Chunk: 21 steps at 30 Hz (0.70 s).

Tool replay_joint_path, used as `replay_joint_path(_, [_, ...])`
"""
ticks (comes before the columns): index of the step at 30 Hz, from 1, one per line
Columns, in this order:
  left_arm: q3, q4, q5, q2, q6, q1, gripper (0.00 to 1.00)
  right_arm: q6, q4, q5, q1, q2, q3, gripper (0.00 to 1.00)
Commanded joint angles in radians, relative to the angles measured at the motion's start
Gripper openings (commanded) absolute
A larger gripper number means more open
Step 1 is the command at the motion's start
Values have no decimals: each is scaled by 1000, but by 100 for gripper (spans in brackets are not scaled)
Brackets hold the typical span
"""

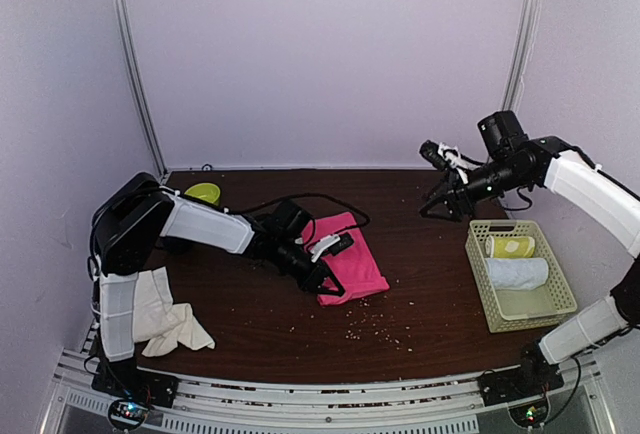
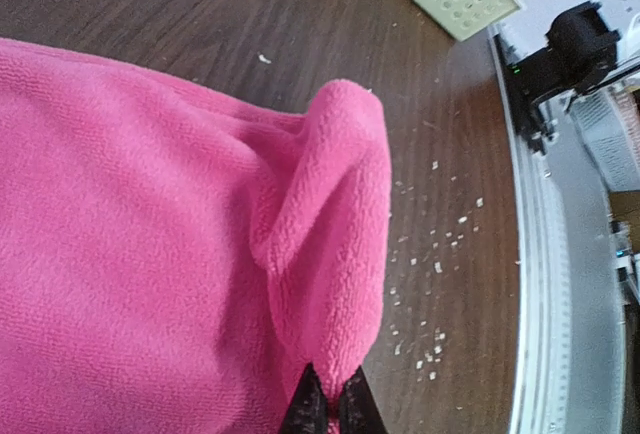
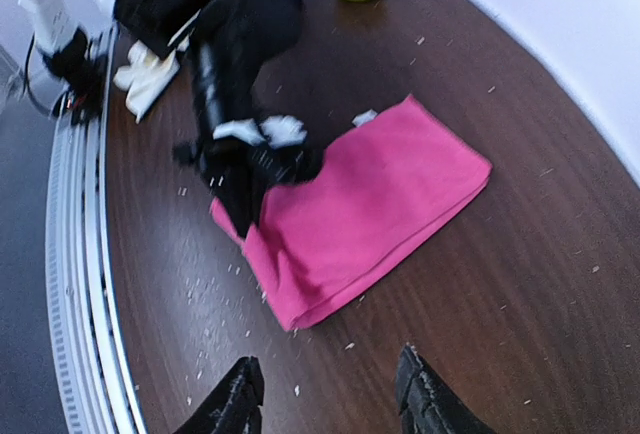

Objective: Roll the towels
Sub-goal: Roll the towel at the center of the board.

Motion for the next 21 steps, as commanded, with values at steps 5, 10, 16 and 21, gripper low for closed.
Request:
replay_joint_path(5, [40, 152, 373, 129, -305, 45, 4, -223, 35, 278, 258, -14, -288, 46])
replay_joint_path(10, [32, 135, 355, 141, -317, 63, 5, -188, 173, 397, 378, 112, -262, 47])
replay_joint_path(16, [-6, 201, 353, 153, -389, 88, 5, -273, 295, 389, 441, 227, -244, 51])
replay_joint_path(21, [-10, 206, 363, 159, -406, 95, 5, -302, 328, 387, 483, 321, -204, 53])
